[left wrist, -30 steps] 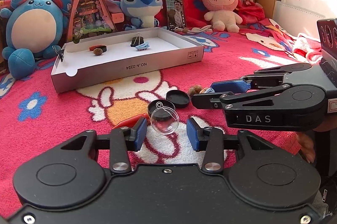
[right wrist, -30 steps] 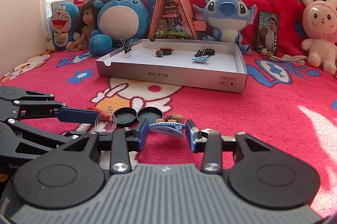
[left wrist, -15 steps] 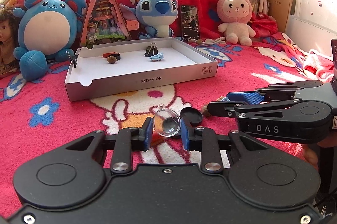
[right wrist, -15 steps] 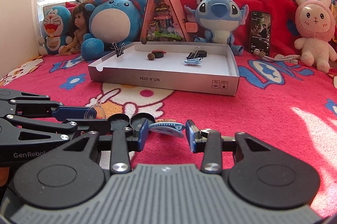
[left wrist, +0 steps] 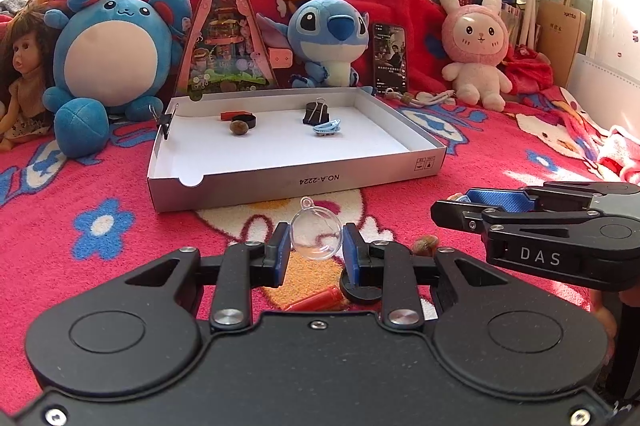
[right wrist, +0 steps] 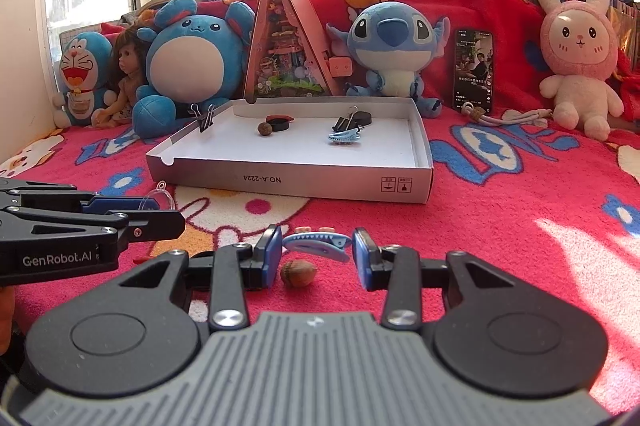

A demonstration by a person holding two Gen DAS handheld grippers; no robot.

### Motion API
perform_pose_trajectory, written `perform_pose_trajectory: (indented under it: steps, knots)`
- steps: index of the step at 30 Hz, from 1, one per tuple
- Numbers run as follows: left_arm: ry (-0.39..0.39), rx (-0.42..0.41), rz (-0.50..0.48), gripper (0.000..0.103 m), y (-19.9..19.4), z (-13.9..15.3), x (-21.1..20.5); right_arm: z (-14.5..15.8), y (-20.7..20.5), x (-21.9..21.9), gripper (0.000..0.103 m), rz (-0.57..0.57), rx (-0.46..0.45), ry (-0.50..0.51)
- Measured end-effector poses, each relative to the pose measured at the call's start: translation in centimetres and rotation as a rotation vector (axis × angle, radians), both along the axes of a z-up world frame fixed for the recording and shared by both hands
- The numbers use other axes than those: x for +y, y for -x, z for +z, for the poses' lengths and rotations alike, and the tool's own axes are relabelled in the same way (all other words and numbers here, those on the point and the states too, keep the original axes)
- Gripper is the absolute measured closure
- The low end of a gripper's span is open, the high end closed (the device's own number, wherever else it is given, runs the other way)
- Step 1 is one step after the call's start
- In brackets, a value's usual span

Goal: Organize rigid objects
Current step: 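Carry the clear ball with the left tool toward the box while the right carries the blue clip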

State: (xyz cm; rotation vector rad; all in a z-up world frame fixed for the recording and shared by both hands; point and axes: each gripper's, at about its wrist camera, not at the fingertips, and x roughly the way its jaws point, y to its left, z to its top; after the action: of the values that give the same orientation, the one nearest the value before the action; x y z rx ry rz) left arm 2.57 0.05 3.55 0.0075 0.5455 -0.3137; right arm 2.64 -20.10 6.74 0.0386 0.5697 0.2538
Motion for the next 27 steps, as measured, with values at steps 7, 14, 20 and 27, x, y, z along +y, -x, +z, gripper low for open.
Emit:
perform_pose_trajectory:
  steps: [7, 14, 20, 27]
  knots:
    - [0.014, 0.0, 0.031, 0.077, -1.7, 0.7, 0.3, 1.0, -1.1, 0.0, 0.059, -0.027, -0.02, -0.002]
    - [0.034, -0.007, 0.055, 0.077, -3.4, 1.6, 0.7, 1.8, -2.5, 0.1, 0.059, -0.046, -0.029, 0.001]
    - [0.043, -0.008, 0.075, 0.077, -4.8, 2.1, 1.1, 2.1, -3.7, 0.3, 0.059, -0.054, -0.037, 0.003]
    - [0.046, -0.017, 0.08, 0.077, -6.1, 2.6, 1.2, 2.6, -5.2, 0.4, 0.059, -0.062, -0.054, 0.01]
